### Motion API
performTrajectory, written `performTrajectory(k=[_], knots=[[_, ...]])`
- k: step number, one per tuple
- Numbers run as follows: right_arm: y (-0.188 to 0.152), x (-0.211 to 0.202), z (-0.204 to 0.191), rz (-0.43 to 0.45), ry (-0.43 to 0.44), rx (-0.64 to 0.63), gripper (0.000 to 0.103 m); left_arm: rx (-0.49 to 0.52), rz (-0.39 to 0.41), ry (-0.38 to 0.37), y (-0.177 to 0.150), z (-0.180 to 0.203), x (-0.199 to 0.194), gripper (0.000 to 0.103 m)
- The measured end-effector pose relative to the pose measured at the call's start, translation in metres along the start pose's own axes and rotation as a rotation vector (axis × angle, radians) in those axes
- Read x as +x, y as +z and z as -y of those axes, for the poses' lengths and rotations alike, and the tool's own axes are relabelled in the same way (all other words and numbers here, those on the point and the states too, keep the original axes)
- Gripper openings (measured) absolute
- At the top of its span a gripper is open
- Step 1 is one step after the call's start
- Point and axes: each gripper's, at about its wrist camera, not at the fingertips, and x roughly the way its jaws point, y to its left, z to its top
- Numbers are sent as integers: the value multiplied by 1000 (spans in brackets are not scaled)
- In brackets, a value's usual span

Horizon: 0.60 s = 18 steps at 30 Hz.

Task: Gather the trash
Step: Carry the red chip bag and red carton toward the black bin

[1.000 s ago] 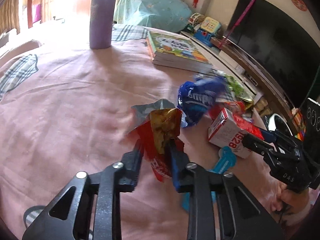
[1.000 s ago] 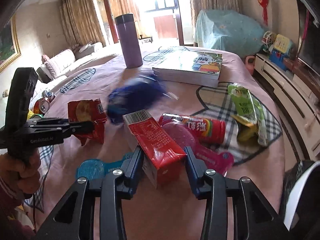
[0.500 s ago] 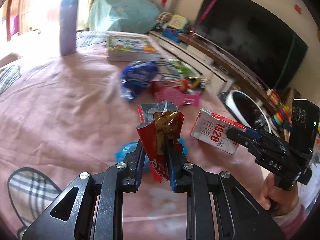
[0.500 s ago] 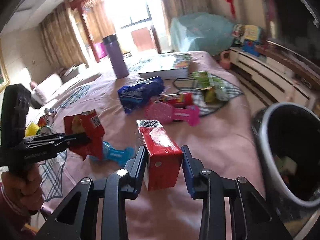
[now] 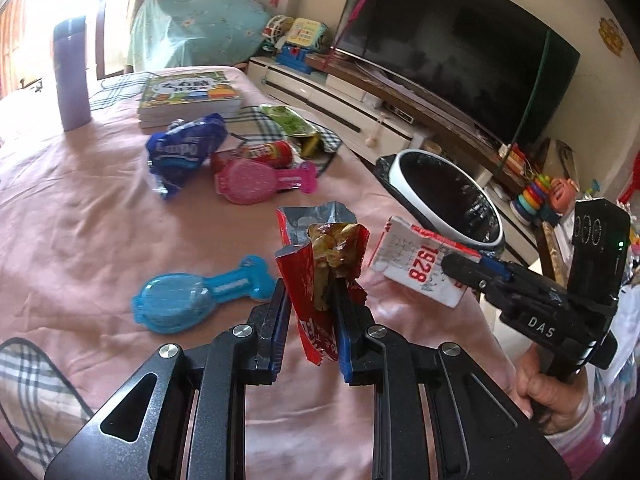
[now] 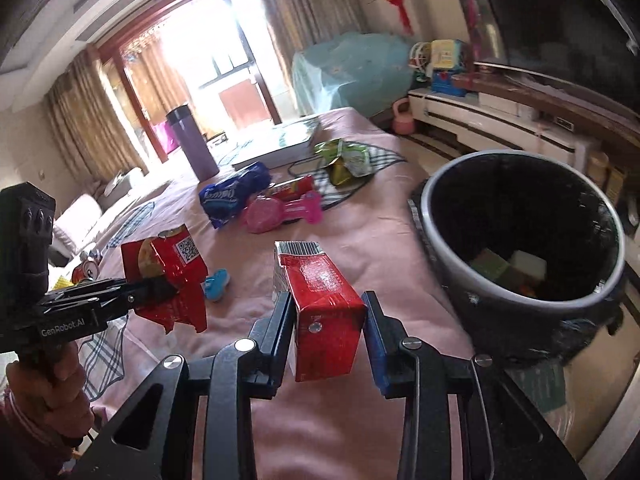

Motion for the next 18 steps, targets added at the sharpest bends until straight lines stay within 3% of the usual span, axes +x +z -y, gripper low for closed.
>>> performTrajectory(k=[18], knots=[[15, -64, 80, 126, -143, 149, 34, 149, -28, -114, 28, 84, 32, 19]])
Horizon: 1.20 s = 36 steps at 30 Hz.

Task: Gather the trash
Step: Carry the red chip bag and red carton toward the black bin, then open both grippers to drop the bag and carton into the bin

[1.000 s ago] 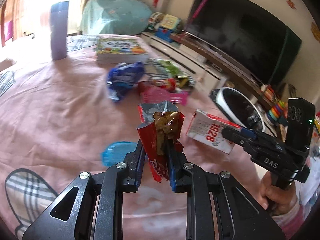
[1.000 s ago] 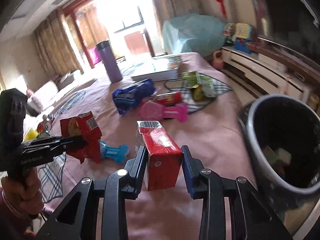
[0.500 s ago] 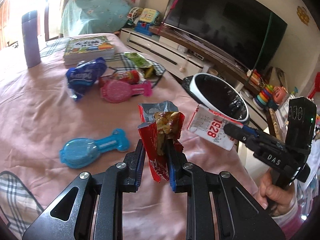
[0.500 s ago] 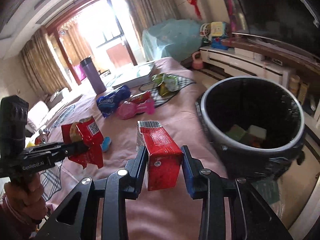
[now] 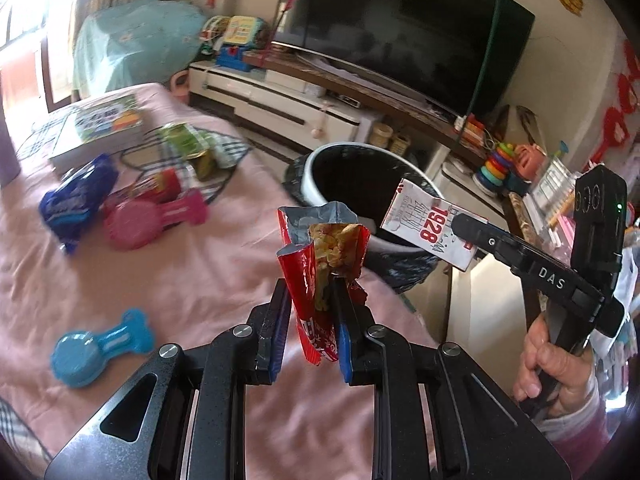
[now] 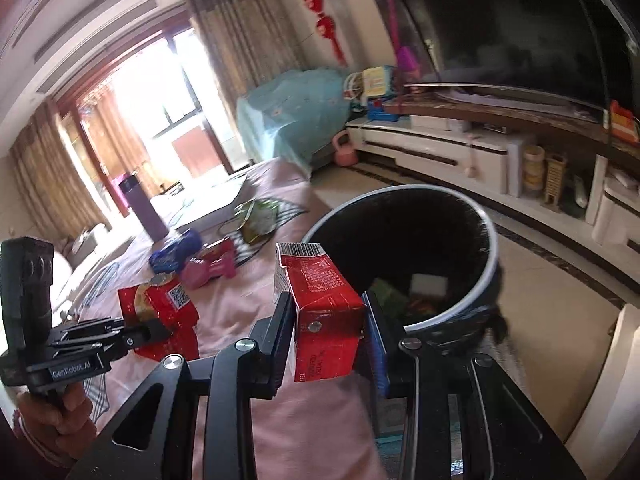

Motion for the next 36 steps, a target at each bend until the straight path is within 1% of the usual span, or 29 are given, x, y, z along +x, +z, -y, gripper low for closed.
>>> performTrajectory(k=[8, 14, 20, 27, 36], knots=[[11, -3, 18, 20, -53, 1, 33, 59, 6, -29, 27, 30, 18, 19], [20, 7, 26, 18, -81, -18, 33, 65, -28, -54, 42, 42, 42, 19], [29, 14, 38, 13, -103, -6, 33, 71, -52, -61, 55, 50, 64, 19], [37, 22, 49, 5, -109, 12, 33, 80, -77, -53, 69, 57, 86, 19], [42, 34, 56, -12, -103, 23, 33, 69, -99, -38, 74, 57, 102, 19]])
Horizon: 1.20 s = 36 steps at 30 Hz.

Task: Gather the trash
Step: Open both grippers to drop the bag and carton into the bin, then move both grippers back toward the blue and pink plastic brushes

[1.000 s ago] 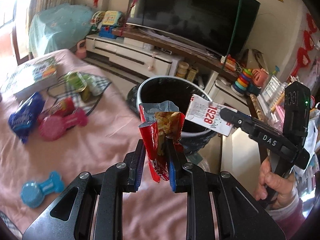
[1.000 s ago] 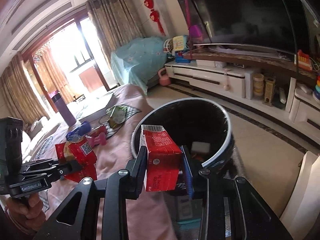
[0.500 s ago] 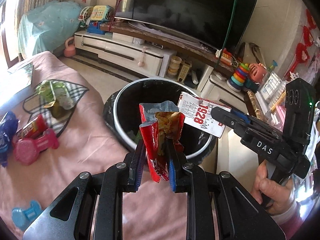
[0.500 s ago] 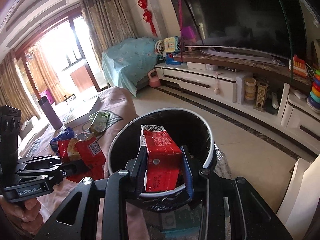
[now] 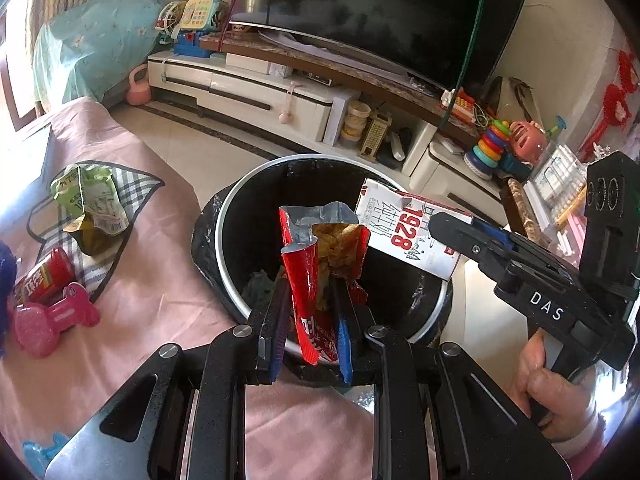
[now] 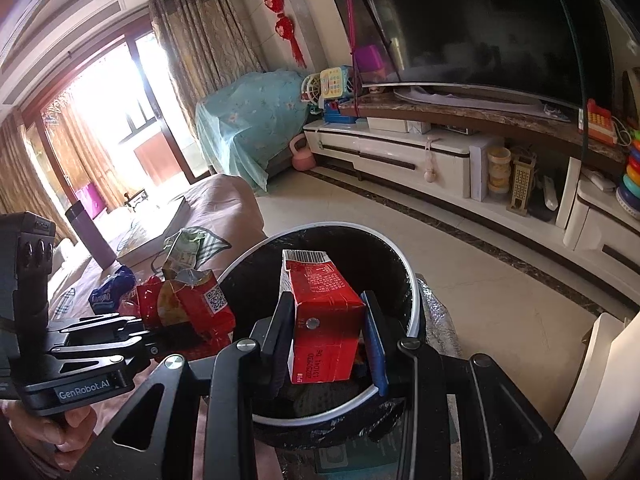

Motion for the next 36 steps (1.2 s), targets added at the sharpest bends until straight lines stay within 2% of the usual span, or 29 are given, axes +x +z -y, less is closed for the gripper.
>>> performTrajectory(k=[5, 7, 8, 9, 11, 14, 16, 20, 22, 24, 36], knots=[[3, 4, 2, -7, 0, 0, 33, 8, -5, -4, 1, -1, 1, 19], [4, 7, 3, -11, -5, -4, 33, 8, -5, -3, 1, 0, 2, 23], [5, 8, 3, -15, -6, -4, 34, 7, -3, -2, 1, 0, 2, 27], [5, 10, 3, -19, -9, -5, 34, 5, -5, 2, 2, 0, 3, 37], [5, 14, 6, -26, -12, 2, 36, -2, -2, 14, 2, -2, 2, 50], [4, 15, 10, -29, -7, 26, 42, -14, 10, 17, -1, -7, -4, 64], [2, 11, 10, -17, 4, 39, 57, -18, 17, 25, -6, -11, -10, 65], [-3, 4, 2, -2, 26, 44, 66, -27, 39, 50, -20, -20, -27, 71], [-5, -2, -6, 17, 44, 44, 84, -36, 55, 61, -30, -27, -38, 72], [-10, -7, -17, 30, 62, 39, 91, -44, 63, 76, -39, -34, -46, 72], [-39, -9, -86, -13, 154, -30, 92, -105, 97, 147, -104, -82, -108, 72]])
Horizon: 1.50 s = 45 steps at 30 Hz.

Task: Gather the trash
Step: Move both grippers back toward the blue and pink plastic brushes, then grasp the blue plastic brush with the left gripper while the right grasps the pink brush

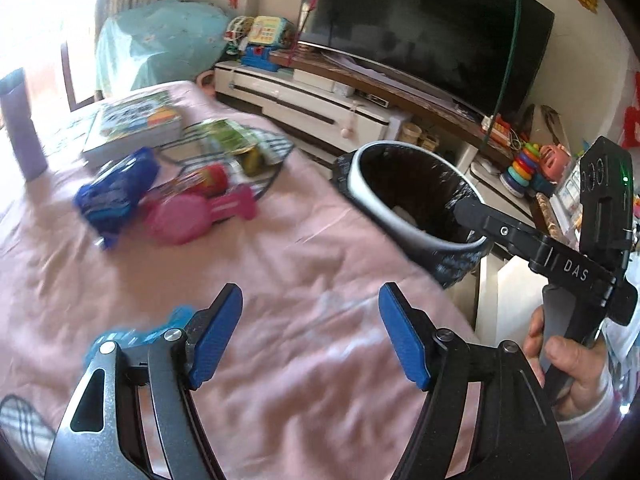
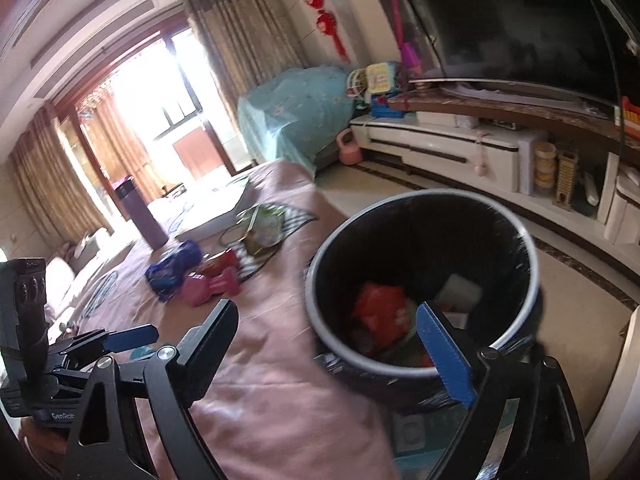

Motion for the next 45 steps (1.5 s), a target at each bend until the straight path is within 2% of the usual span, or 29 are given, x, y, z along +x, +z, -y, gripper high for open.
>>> performTrajectory(k=[7, 11, 15, 20, 26, 34, 36, 39, 41, 43, 44, 45], knots=[[-15, 14, -37, -49, 54, -29, 92, -31, 8, 84, -28, -42, -24, 73], [-22, 26, -62, -82, 89, -73, 92, -37, 1, 105, -39, -64, -31, 73], [-27, 41, -81, -119, 118, -113, 92, 4, 4, 105, -47, -79, -36, 76], [-25, 65, -95, -166, 137, -160, 92, 79, -31, 99, -48, -94, -30, 79], [-15, 95, -109, -206, 137, -230, 92, 108, -78, 107, -46, -107, -10, 79], [0, 146, -112, -259, 131, -224, 92, 140, -101, 91, -44, -109, 8, 79], [4, 158, -111, -275, 130, -217, 92, 148, -104, 88, -44, -107, 12, 78], [8, 174, -111, -302, 131, -214, 91, 164, -105, 75, -44, -105, 14, 64], [8, 178, -112, -308, 118, -224, 84, 178, -101, 67, -45, -104, 13, 59], [7, 178, -114, -308, 94, -245, 54, 187, -98, 76, -46, -101, 12, 59], [6, 177, -115, -310, 85, -252, 44, 190, -96, 80, -47, -100, 12, 59], [6, 177, -116, -314, 76, -258, 22, 192, -95, 85, -47, -98, 12, 59]])
